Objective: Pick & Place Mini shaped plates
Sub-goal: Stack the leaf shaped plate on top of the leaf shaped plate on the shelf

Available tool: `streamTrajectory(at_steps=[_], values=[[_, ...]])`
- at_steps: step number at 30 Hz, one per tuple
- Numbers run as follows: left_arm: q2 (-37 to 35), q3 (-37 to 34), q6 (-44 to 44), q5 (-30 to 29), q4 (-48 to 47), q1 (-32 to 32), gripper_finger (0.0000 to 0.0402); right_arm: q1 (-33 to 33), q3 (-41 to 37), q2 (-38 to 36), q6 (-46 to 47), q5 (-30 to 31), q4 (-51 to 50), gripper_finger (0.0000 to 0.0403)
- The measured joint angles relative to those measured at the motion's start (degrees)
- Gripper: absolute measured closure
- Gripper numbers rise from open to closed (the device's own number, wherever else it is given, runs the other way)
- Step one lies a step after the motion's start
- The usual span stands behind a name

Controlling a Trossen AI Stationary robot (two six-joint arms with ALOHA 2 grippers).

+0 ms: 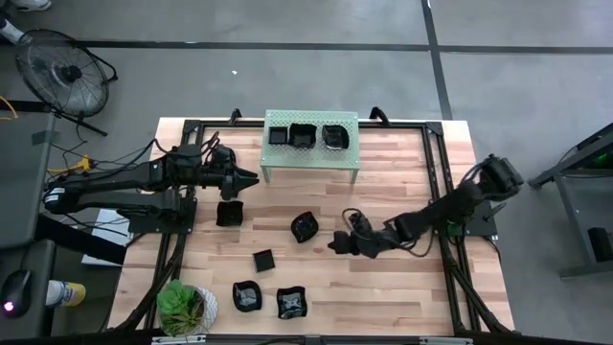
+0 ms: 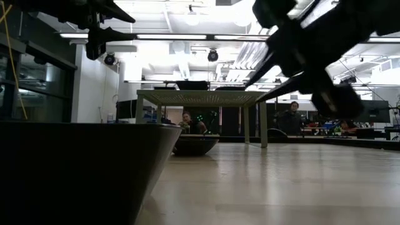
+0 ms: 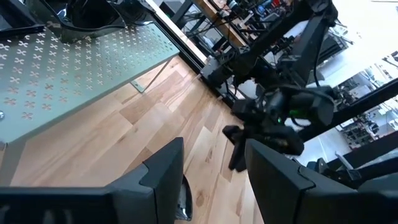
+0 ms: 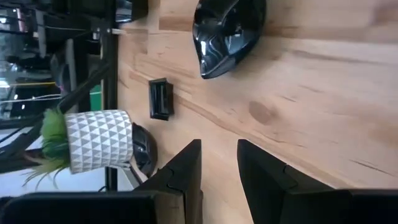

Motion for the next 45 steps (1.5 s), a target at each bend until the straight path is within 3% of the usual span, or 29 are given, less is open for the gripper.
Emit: streamTrajectory(at_steps=[8, 19, 32, 45], values=[[0.0, 0.0, 0.0, -0.1, -2.3, 0.0, 0.0232, -3.7, 11.2, 11.7, -0.3, 1.2, -1.6, 0.0304], [0.0, 0.0, -0.5, 0.0, -2.9, 0.0, 0.0232, -7.0, 25.9, 17.8, 3.9, -1.5, -24.5, 0.0304], [0.0, 0.0, -0.4, 0.0, -2.9, 0.0, 0.0232, -9.6, 27.3, 17.9, 12.5, -5.8, -35.6, 0.0304], [0.0, 0.0, -0.4, -0.2, -3.0, 0.0, 0.0232, -13.4, 27.3, 19.8, 11.9, -8.1, -32.9, 0.0304]])
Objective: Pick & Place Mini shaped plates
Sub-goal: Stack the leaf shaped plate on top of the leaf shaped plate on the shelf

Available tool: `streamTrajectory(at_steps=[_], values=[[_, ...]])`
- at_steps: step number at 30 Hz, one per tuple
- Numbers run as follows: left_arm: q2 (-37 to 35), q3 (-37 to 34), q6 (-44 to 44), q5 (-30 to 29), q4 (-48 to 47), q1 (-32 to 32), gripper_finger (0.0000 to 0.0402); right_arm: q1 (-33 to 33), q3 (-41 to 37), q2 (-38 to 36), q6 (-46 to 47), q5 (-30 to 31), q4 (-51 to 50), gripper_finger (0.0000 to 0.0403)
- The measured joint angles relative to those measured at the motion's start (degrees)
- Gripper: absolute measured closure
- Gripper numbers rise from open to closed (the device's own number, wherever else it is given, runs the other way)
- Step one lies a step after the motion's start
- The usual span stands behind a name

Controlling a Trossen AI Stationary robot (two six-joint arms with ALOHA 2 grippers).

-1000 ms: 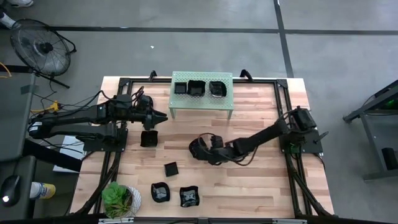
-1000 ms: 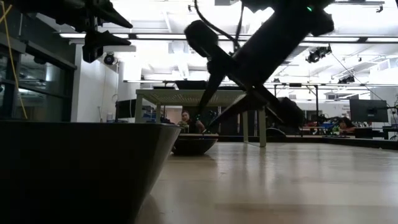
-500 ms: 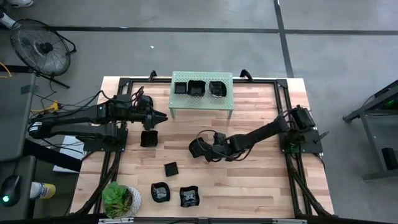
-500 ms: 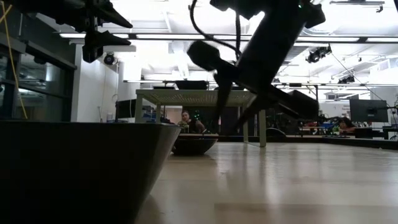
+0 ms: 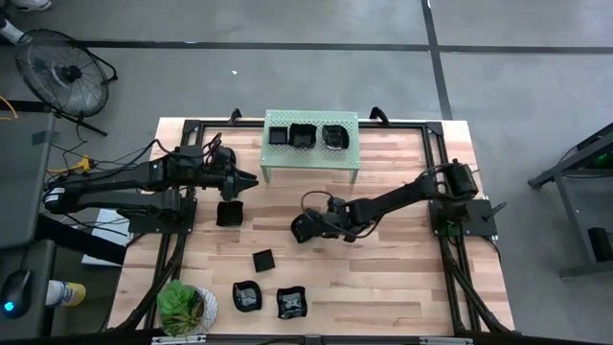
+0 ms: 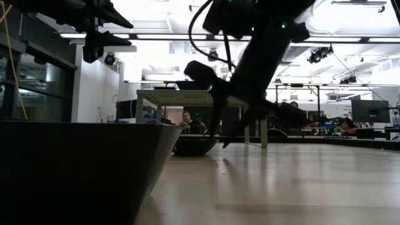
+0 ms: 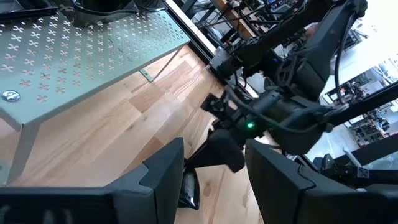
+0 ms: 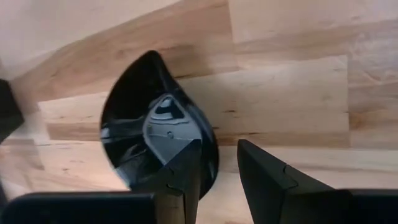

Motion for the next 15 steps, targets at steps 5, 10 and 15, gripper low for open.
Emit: streamTrajectory(at_steps=[5, 10, 15], values=[[0.0, 0.0, -0.1, 0.0, 0.0, 0.0, 0.0232, 0.0, 0.0, 0.7, 0.0, 0.0, 0.8, 0.0304], [0.0, 0.0, -0.1, 0.0, 0.0, 0.0, 0.0232, 0.0, 0.0, 0.7, -0.2, 0.6, 1.0, 0.0304], [0.0, 0.0, -0.1, 0.0, 0.0, 0.0, 0.0232, -0.3, 0.0, 0.7, -0.7, 0.8, 0.9, 0.0304]])
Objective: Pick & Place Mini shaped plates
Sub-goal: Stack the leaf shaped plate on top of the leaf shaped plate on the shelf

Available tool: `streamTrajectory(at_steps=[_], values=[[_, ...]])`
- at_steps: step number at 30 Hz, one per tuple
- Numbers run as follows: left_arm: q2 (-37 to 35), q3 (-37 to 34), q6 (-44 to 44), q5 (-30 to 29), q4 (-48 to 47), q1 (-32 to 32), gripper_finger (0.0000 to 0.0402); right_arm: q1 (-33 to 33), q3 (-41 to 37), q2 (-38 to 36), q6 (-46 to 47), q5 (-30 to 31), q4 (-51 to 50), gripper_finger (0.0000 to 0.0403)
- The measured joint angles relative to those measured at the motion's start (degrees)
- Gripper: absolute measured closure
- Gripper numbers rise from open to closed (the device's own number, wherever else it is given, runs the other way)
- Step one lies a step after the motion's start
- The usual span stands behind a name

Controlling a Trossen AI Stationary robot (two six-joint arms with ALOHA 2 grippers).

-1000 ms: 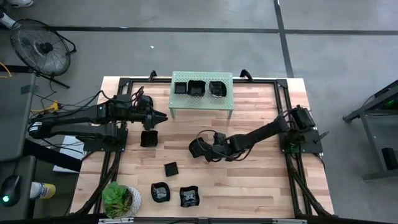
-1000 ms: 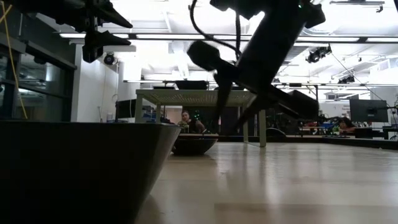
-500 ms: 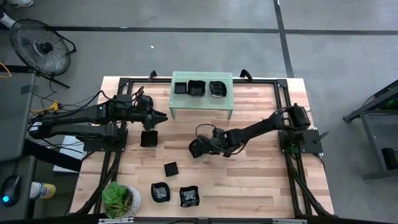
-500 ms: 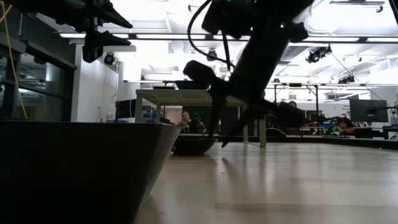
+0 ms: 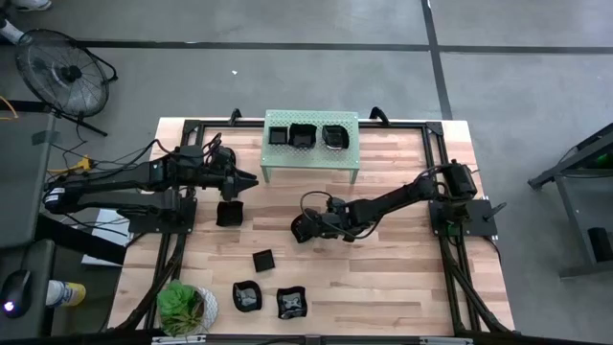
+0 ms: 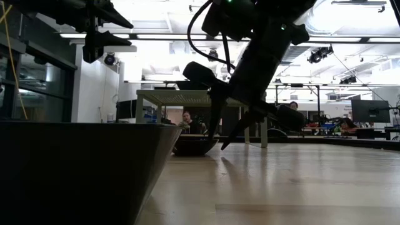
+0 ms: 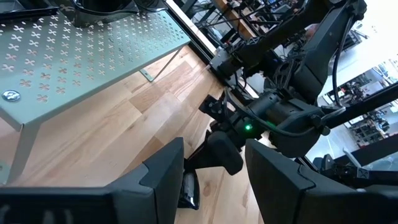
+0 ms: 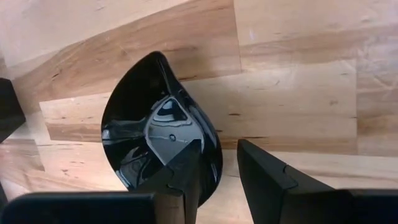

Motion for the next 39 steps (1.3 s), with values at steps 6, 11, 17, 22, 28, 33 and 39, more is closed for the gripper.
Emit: streamTrajectory(at_steps=[6, 11, 17, 22, 28, 33, 39], values=[[0.0, 0.0, 0.0, 0.0, 0.0, 0.0, 0.0232, -0.8, 0.0, 0.0, -0.2, -0.4, 0.0, 0.0307], [0.0, 0.0, 0.0, 0.0, 0.0, 0.0, 0.0232, -1.2, 0.0, 0.0, -0.3, -0.5, 0.0, 0.0342], [0.0, 0.0, 0.0, 0.0, 0.0, 0.0, 0.0232, -1.2, 0.0, 0.0, -2.1, -0.3, 0.0, 0.0398], [0.0, 0.0, 0.0, 0.0, -0.2, 0.0, 0.0232, -1.3, 0.0, 0.0, -4.4, 0.2, 0.0, 0.04], [0.0, 0.0, 0.0, 0.0, -0.2, 0.0, 0.0232, -1.3, 0.0, 0.0, -6.9, 0.2, -0.1, 0.0401], [0.0, 0.0, 0.0, 0.0, -0.7, 0.0, 0.0232, -1.3, 0.0, 0.0, -8.2, -0.3, -0.1, 0.0402], [0.0, 0.0, 0.0, 0.0, -1.4, 0.0, 0.0232, -1.1, 0.0, 0.0, -9.8, -0.7, 0.1, 0.0402]])
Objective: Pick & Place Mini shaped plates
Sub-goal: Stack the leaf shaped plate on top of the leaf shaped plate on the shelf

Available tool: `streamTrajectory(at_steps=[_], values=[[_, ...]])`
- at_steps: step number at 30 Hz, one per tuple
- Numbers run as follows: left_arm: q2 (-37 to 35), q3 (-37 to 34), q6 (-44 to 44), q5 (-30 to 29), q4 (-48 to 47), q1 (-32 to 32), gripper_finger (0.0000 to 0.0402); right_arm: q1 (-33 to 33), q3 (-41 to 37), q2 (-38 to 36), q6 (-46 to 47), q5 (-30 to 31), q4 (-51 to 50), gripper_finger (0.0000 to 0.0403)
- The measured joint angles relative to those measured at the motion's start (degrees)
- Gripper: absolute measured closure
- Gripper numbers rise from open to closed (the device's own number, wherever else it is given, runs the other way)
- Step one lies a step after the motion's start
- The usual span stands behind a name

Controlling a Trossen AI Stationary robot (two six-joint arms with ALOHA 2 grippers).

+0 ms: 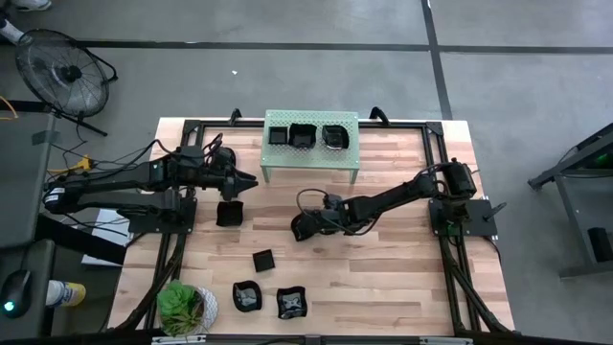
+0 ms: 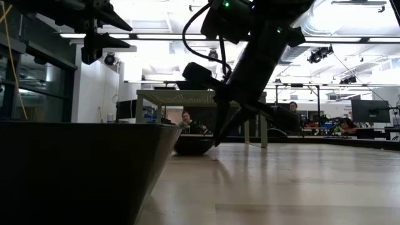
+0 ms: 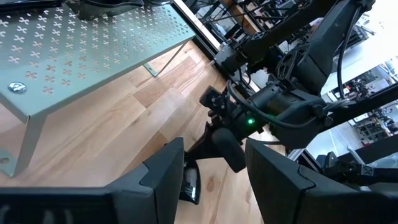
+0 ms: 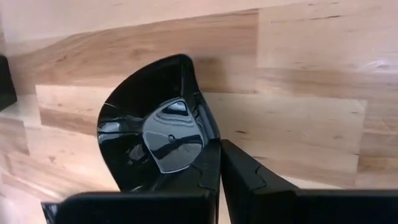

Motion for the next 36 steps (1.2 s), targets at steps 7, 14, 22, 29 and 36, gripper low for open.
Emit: streamTrajectory(at_steps=[7, 14, 22, 29, 36], values=[[0.0, 0.0, 0.0, 0.0, 0.0, 0.0, 0.0232, 0.1, 0.0, -1.1, -2.2, 0.1, 1.0, 0.0402], [0.0, 0.0, 0.0, 0.0, -0.1, 0.0, 0.0232, 0.1, 0.0, -3.6, -6.1, 1.3, 1.3, 0.0403], [0.0, 0.0, 0.0, 0.0, -0.1, 0.0, 0.0232, 1.2, 0.0, -7.2, -10.2, 1.9, 2.0, 0.0403], [0.0, 0.0, 0.2, 0.0, -0.1, 0.0, 0.0232, 2.4, 0.0, -12.3, -13.2, 4.9, 2.0, 0.0403], [0.0, 0.0, 0.5, 0.0, -0.1, 0.0, 0.0232, 2.7, 0.0, -19.3, -17.4, 9.2, 2.0, 0.0403]])
